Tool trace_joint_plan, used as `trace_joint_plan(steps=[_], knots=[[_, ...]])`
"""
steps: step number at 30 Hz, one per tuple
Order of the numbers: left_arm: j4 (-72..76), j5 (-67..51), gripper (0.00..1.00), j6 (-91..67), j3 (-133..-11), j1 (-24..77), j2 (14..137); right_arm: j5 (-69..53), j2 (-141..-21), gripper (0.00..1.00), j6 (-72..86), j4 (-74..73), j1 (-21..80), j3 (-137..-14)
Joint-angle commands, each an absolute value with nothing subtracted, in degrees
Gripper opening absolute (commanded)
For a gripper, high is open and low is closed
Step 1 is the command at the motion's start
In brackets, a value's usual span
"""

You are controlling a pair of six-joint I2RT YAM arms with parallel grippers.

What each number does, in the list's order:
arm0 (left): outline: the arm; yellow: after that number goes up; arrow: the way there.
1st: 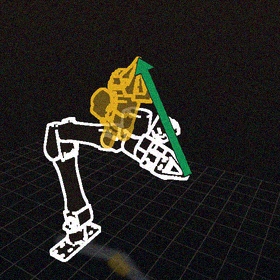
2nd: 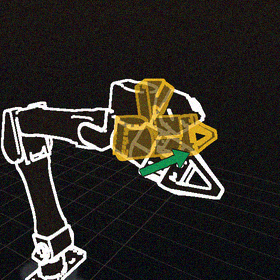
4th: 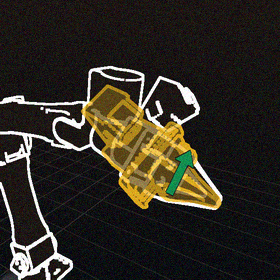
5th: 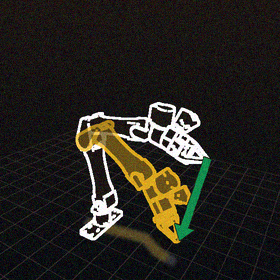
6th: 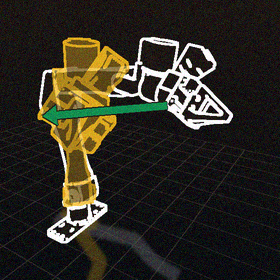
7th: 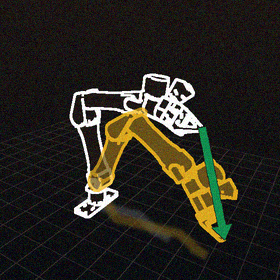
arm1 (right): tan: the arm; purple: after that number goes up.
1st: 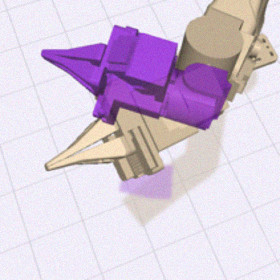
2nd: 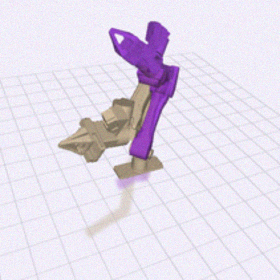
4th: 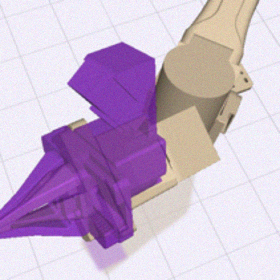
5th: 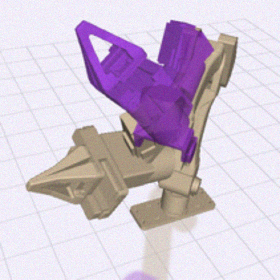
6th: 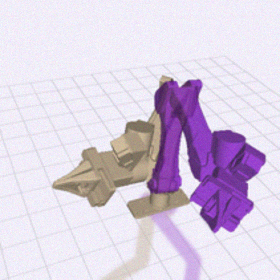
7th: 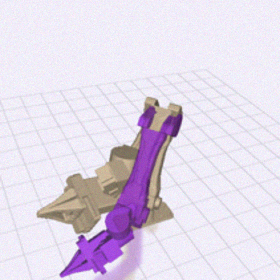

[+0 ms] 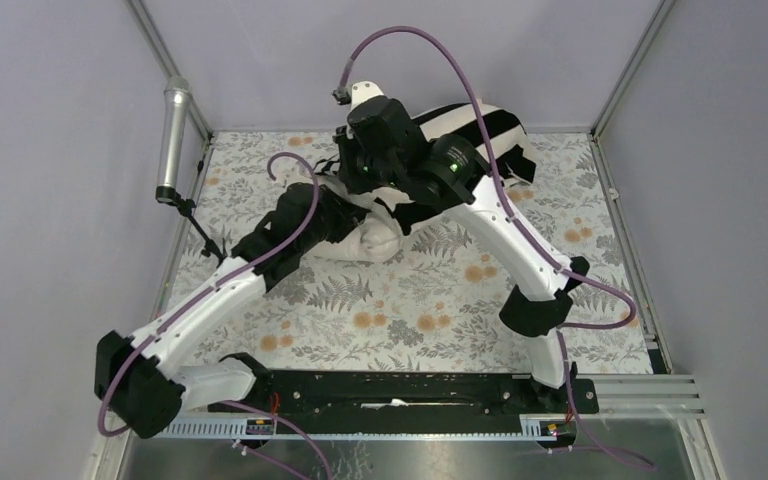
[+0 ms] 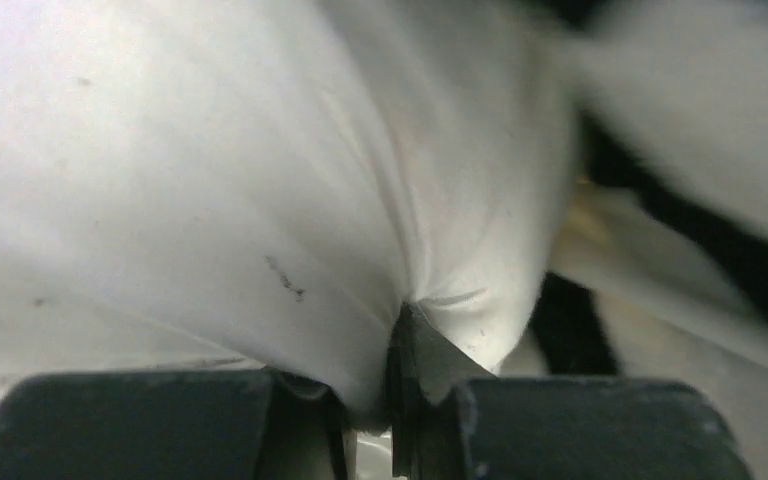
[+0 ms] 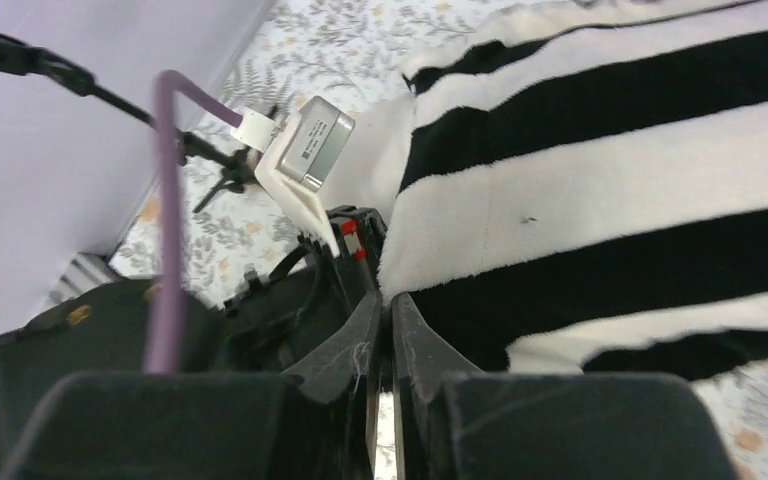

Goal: Put the pillow into the pillowcase
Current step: Stuff the pillow into the pillowcase.

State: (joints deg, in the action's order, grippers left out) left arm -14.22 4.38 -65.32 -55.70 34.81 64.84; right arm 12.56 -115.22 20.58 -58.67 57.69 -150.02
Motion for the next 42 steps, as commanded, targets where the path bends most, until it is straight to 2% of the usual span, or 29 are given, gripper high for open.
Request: trace_joint_plan(steps=[1, 4, 9, 12, 16, 18, 20, 22, 23, 24, 25, 29, 33, 36, 42], knots=[[-7.2, -1.2, 0.0, -59.5, -56.0, 35.6, 68.8, 9.5, -109.1, 0.0, 20.7, -54.2, 59.7, -156.3], [-7.5, -2.1, 0.0, -56.7, -58.7, 41.2, 69.3, 11.2, -103.0, 0.0, 18.9, -50.5, 60.1, -150.3], [-9.2, -5.2, 0.0, -56.9, -64.6, 49.6, 68.9, 13.7, -98.1, 0.0, 17.5, -50.8, 60.8, -151.5], [-10.3, -6.2, 0.0, -58.8, -65.7, 50.8, 66.9, 14.0, -97.5, 0.0, 16.6, -49.9, 60.9, -151.0], [-16.0, 2.4, 0.0, -60.9, -63.1, 47.6, 64.1, 22.3, -99.6, 0.01, 16.4, -54.4, 60.9, -149.6], [-14.0, 0.4, 0.0, -65.2, -58.7, 42.8, 63.3, 28.0, -98.0, 0.12, 18.0, -56.6, 60.9, -144.4], [-9.6, -2.5, 0.0, -70.2, -53.6, 38.9, 61.8, 33.2, -92.3, 0.28, 19.7, -54.1, 61.0, -128.6], [-6.3, -3.9, 0.0, -73.4, -50.4, 36.1, 60.8, 34.6, -83.1, 0.57, 20.6, -45.7, 60.9, -109.5], [-6.1, -3.9, 0.0, -73.8, -50.1, 35.4, 60.7, 34.9, -77.9, 0.76, 21.8, -41.2, 60.8, -100.1], [-6.4, -3.8, 0.0, -73.9, -50.4, 34.8, 60.7, 35.2, -73.1, 0.89, 23.1, -37.3, 60.8, -92.1], [-6.7, -3.8, 0.0, -73.7, -50.8, 34.5, 60.8, 35.8, -69.3, 0.93, 24.4, -34.8, 60.8, -85.5], [-8.0, -4.2, 0.0, -72.9, -52.5, 33.6, 61.5, 37.4, -59.6, 0.95, 28.8, -26.4, 60.8, -64.9], [-8.5, -4.5, 0.0, -72.8, -53.2, 33.4, 62.3, 37.3, -57.9, 0.95, 28.7, -12.7, 60.8, -50.7], [-9.2, -4.7, 0.0, -72.5, -54.0, 33.3, 62.8, 36.9, -59.6, 0.99, 27.4, -5.4, 60.8, -46.2], [-10.5, -4.6, 0.0, -71.6, -55.5, 33.2, 63.5, 37.5, -65.6, 1.0, 26.2, 2.2, 60.3, -45.7]])
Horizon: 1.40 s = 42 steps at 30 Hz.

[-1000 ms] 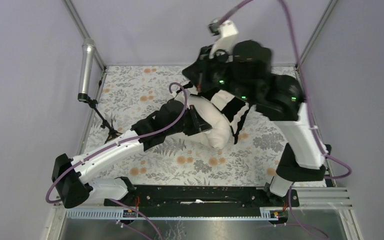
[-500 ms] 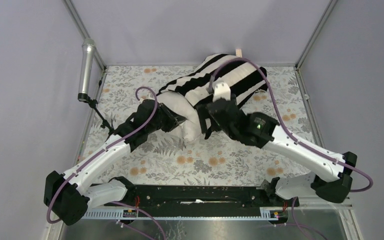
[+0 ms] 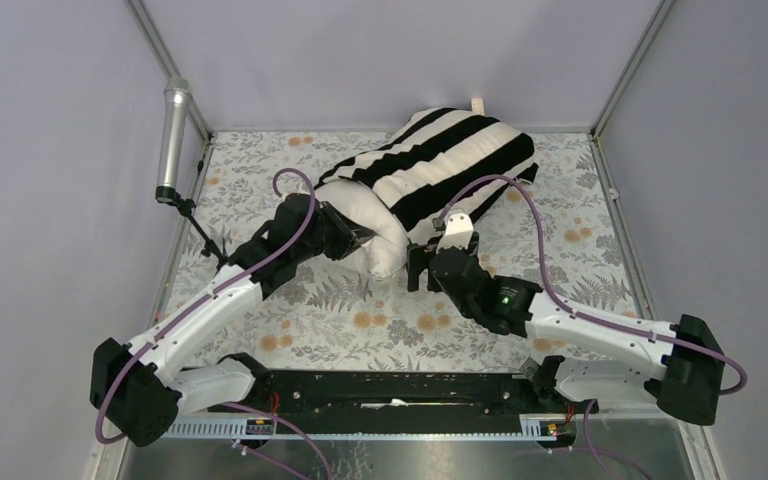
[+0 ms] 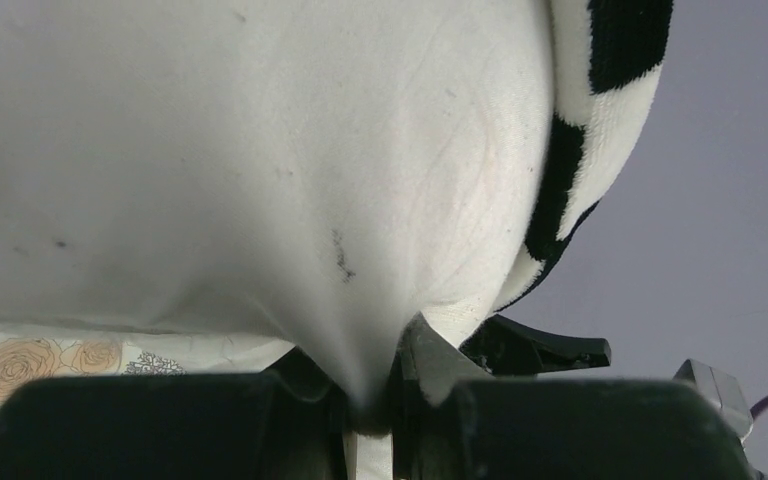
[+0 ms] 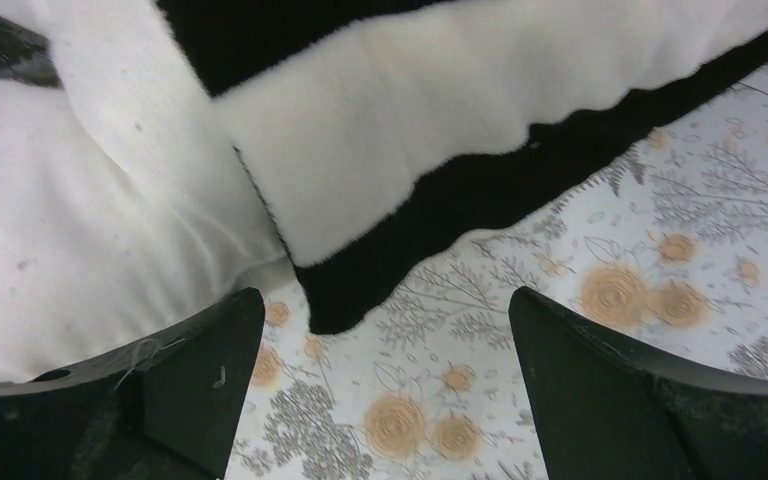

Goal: Put the pillow into the pillowcase
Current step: Stuff the pillow into the pillowcase.

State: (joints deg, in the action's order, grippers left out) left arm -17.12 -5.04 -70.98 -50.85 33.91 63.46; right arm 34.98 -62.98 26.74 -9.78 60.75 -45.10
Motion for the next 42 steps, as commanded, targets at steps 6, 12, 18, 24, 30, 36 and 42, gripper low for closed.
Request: trace_joint_plan(steps=[6, 12, 18, 24, 30, 36, 42], knots=[[-12.2, -4.1, 0.0, -70.5, -56.6, 33.2, 63.7, 33.7, -69.2, 0.83, 29.6, 3.3, 54.3, -45.6], [-14.7, -5.1, 0.0, -66.6, -59.5, 33.2, 65.7, 34.7, -71.3, 0.33, 29.5, 1.6, 51.9, -48.4], [-18.8, -4.4, 0.0, -55.8, -64.2, 33.6, 69.0, 37.7, -65.0, 0.0, 27.9, -10.5, 51.9, -57.1], [-27.7, -2.5, 0.0, -41.5, -75.7, 41.7, 76.7, 36.7, -55.6, 0.0, 22.6, -16.0, 51.8, -65.7], [-25.6, -7.8, 0.0, -40.8, -79.5, 50.6, 77.6, 34.6, -51.8, 0.0, 17.9, -19.7, 51.9, -75.1], [-10.6, -20.9, 0.0, -52.8, -72.5, 52.3, 72.3, 27.1, -62.7, 0.0, 15.0, -23.5, 52.3, -90.9], [22.4, -27.9, 0.02, -86.4, -47.7, 45.3, 65.1, 24.5, -82.2, 0.0, 13.1, -23.9, 52.2, -103.0]])
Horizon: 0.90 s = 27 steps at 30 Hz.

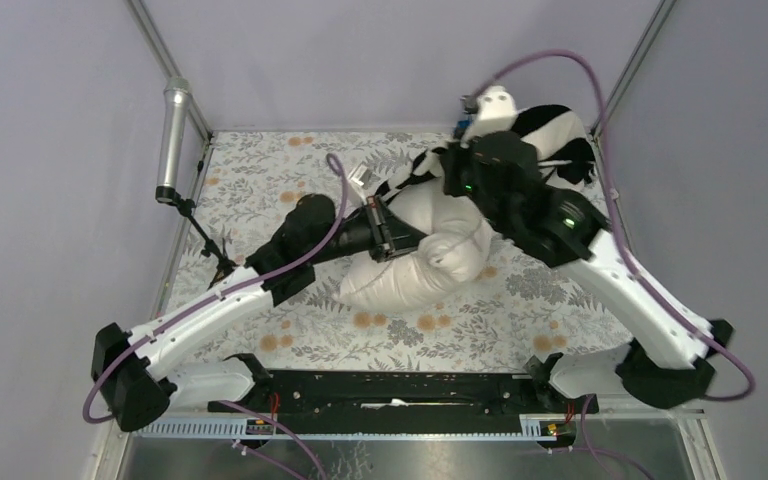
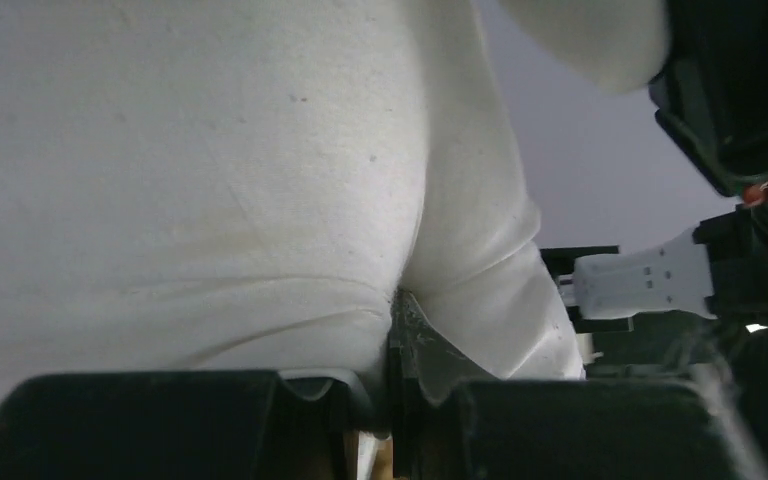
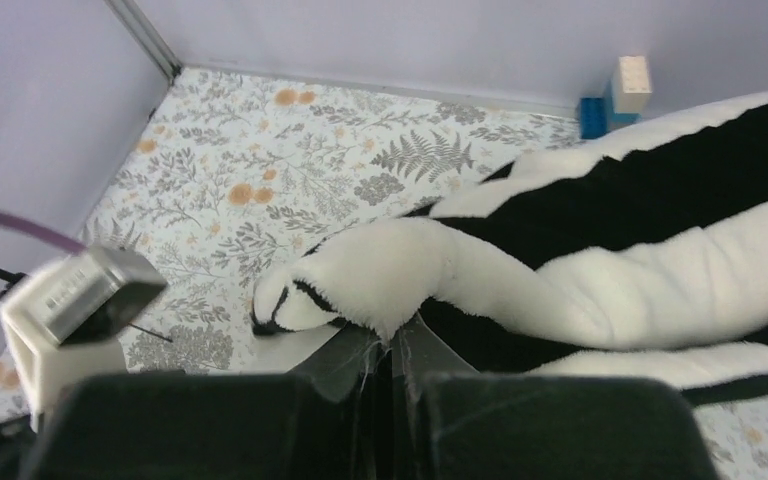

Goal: Put the pillow into the pillowcase
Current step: Stuff the pillow into the pillowcase.

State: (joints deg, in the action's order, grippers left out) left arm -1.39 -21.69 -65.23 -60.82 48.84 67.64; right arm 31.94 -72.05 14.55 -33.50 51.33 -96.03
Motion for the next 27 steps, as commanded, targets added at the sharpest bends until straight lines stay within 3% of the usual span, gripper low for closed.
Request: trace_joint_plan(steps=[1, 5, 6, 10, 12, 16, 21, 27], knots=[[24.3, -26.1, 0.02, -89.7, -44.0, 43.4, 63.5, 22.5, -85.4, 0.0, 13.7, -23.5, 50.8, -103.7], [17.3, -19.7, 0.04, -93.9, -35.5, 35.8, 57.2, 10.2, -97.6, 0.0, 18.1, -20.6, 43.5, -104.4], [14.4, -18.5, 0.1, -93.0, -34.6, 34.2, 56.2, 9.0, -100.8, 0.0, 18.0, -19.6, 43.0, -104.7], [0.5, -14.8, 0.57, -79.5, -38.8, 29.1, 56.4, 3.7, -112.3, 0.0, 19.4, -18.5, 41.3, -109.6], [-8.7, -10.6, 0.75, -69.3, -44.6, 28.7, 56.9, 3.0, -116.1, 0.0, 19.8, -18.5, 41.3, -112.4], [-23.9, 2.7, 0.98, -55.8, -54.7, 28.8, 53.9, 3.5, -121.2, 0.0, 19.5, -20.1, 41.3, -117.3], [-34.2, 10.6, 0.99, -47.9, -61.6, 29.0, 50.3, 4.3, -125.1, 0.0, 19.3, -22.9, 41.2, -124.2], [-37.0, 13.9, 0.99, -46.7, -60.6, 29.3, 45.4, 6.6, -130.2, 0.0, 19.3, -28.7, 41.3, -137.6]])
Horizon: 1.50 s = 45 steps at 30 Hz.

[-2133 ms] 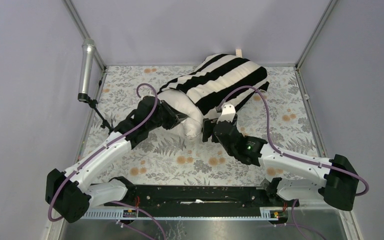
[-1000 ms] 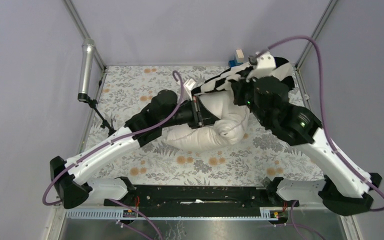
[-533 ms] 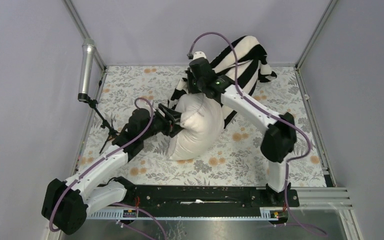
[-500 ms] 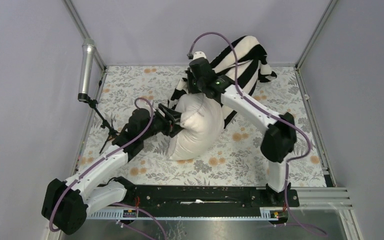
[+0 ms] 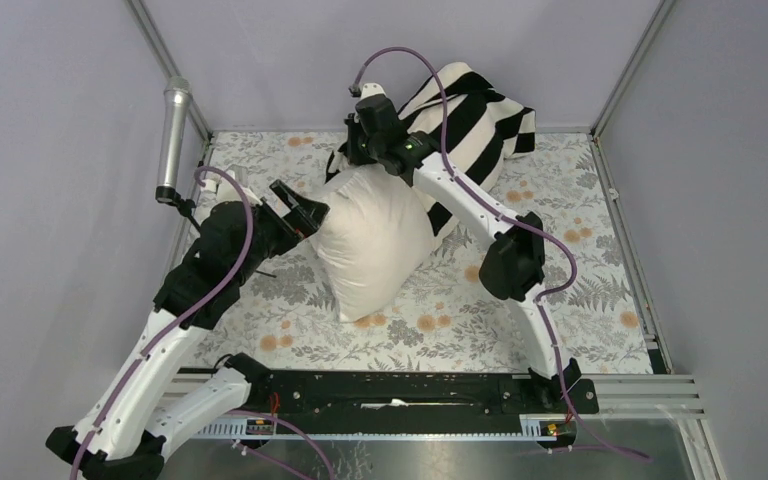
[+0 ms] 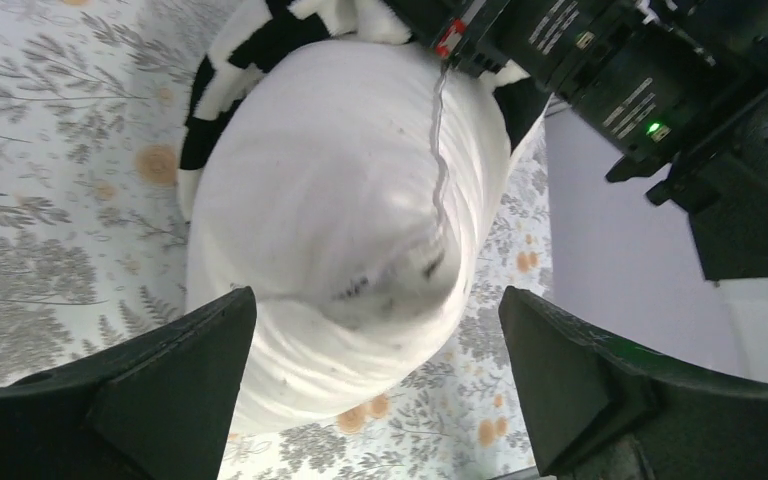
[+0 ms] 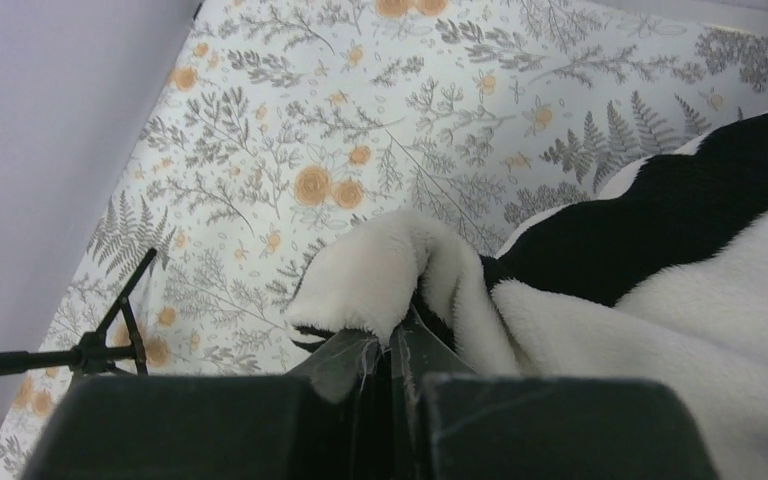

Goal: Put the pillow into the pillowcase
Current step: Stuff the pillow into the pillowcase.

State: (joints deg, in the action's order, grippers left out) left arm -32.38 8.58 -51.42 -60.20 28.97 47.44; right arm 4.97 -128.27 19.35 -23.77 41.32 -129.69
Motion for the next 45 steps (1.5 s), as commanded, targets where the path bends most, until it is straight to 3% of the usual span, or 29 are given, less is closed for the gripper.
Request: trace_joint_plan(steps=[1, 4, 8, 10, 11, 12, 14, 15, 17, 20, 22, 26, 36, 40, 42, 45], knots=[[-37.0, 13.6, 0.99, -46.3, -60.0, 29.3, 45.6, 6.6, -130.6, 0.0, 19.3, -29.2, 41.3, -138.9], [-33.8, 13.3, 0.99, -46.5, -55.4, 29.3, 48.1, 7.3, -131.3, 0.0, 19.3, -31.2, 41.6, -142.5], [-12.8, 12.2, 0.99, -48.1, -42.3, 29.3, 51.3, 9.7, -131.1, 0.03, 18.8, -33.5, 42.8, -144.9], [-5.0, 13.1, 0.99, -50.4, -36.8, 29.3, 54.2, 11.5, -130.7, 0.19, 17.9, -35.3, 43.4, -146.3], [-4.4, 14.3, 0.99, -51.7, -35.7, 29.3, 56.0, 12.8, -130.4, 0.33, 17.1, -37.0, 43.8, -147.3], [-4.9, 15.2, 0.97, -53.1, -35.1, 29.2, 57.9, 14.2, -129.8, 0.56, 16.2, -38.5, 44.1, -148.2], [-5.2, 15.1, 0.84, -55.6, -34.0, 29.0, 60.9, 17.7, -127.9, 0.83, 14.5, -41.0, 44.3, -148.4], [-4.9, 15.0, 0.74, -57.1, -32.8, 28.9, 61.6, 19.3, -126.5, 0.91, 13.8, -42.0, 44.3, -147.1], [-3.5, 14.4, 0.5, -59.5, -30.7, 28.8, 62.2, 22.7, -122.9, 0.98, 12.1, -42.1, 44.3, -142.0], [-2.1, 13.7, 0.17, -62.1, -28.0, 28.7, 62.1, 26.4, -116.9, 0.97, 8.5, -37.1, 44.4, -129.8], [-2.3, 13.2, 0.01, -62.7, -27.0, 28.5, 62.3, 26.9, -114.6, 0.92, 6.1, -33.9, 44.4, -123.8], [-3.1, 12.5, 0.0, -63.9, -25.2, 27.5, 61.4, 26.3, -114.4, 0.79, 0.8, -30.9, 45.4, -118.1], [-3.5, 8.5, 0.0, -62.7, -23.9, 22.9, 60.4, 35.6, -115.0, 0.83, -4.5, -23.2, 47.5, -110.6], [-3.2, 7.6, 0.0, -62.7, -22.9, 22.0, 59.9, 45.7, -119.2, 0.83, -6.5, -23.3, 47.6, -114.2], [-3.2, 6.9, 0.0, -62.6, -22.8, 21.7, 59.6, 51.1, -121.7, 0.75, -8.3, -23.2, 47.5, -116.6], [-3.0, 6.6, 0.0, -62.4, -22.7, 21.3, 59.3, 57.0, -125.1, 0.49, -10.1, -22.7, 47.5, -120.9]])
